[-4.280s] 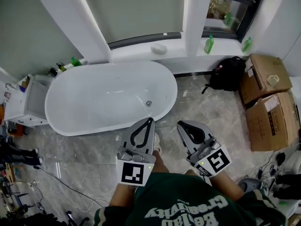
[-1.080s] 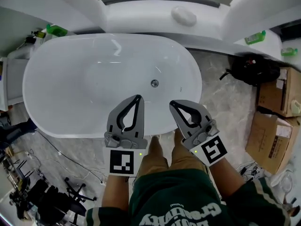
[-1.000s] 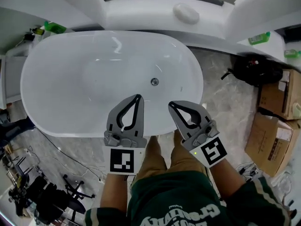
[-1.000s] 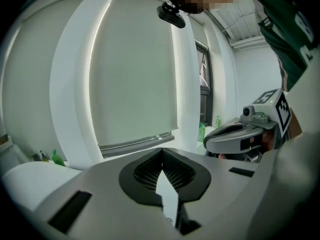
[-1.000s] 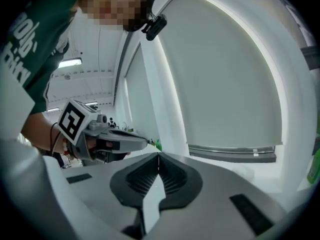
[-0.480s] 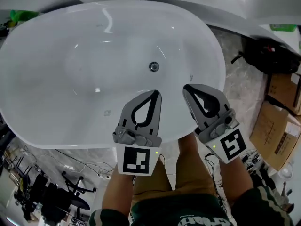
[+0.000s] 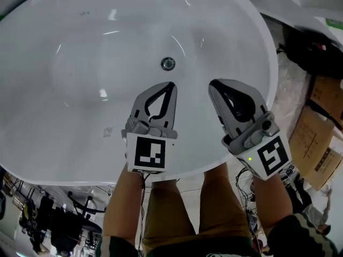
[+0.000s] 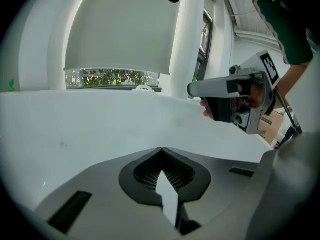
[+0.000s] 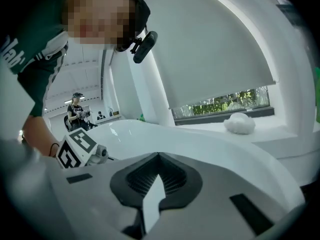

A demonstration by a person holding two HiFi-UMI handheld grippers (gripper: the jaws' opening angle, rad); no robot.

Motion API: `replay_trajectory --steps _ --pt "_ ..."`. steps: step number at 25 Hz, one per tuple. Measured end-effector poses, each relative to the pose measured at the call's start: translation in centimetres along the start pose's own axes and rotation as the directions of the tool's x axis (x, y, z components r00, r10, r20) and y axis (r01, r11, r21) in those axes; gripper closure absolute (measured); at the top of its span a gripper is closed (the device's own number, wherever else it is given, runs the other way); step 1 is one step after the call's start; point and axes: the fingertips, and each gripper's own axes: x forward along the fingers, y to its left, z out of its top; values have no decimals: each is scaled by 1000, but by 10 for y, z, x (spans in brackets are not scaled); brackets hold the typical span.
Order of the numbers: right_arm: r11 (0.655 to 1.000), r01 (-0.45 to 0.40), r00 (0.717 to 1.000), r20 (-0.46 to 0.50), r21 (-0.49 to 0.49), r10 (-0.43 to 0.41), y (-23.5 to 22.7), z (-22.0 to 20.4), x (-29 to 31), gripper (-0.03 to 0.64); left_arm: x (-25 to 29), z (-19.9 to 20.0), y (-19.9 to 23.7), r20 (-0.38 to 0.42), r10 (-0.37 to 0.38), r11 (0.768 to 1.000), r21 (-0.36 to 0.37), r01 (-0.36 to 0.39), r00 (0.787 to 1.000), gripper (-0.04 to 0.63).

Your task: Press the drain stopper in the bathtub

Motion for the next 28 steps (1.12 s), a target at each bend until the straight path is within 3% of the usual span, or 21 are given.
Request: replay_trajectory --steps 3,9,15,23,28 --pt "1000 4 1000 -22 2 -4 -11 -22 7 603 33 -31 13 -64 -7 999 34 9 998 586" --pt "998 7 998 -56 -59 -10 -27 -45 8 603 87 -85 15 -142 -67 998 -15 66 988 586" --pt "997 43 999 1 57 -43 -46 -54 1 603 130 -143 20 -250 20 1000 1 -20 968 586" --pt "997 52 999 10 -62 -52 -33 -64 12 603 158 -182 24 -322 48 999 4 -50 946 586" --pt "998 53 999 8 -44 -53 -39 -69 15 603 174 -199 33 -364 85 996 46 -74 927 586"
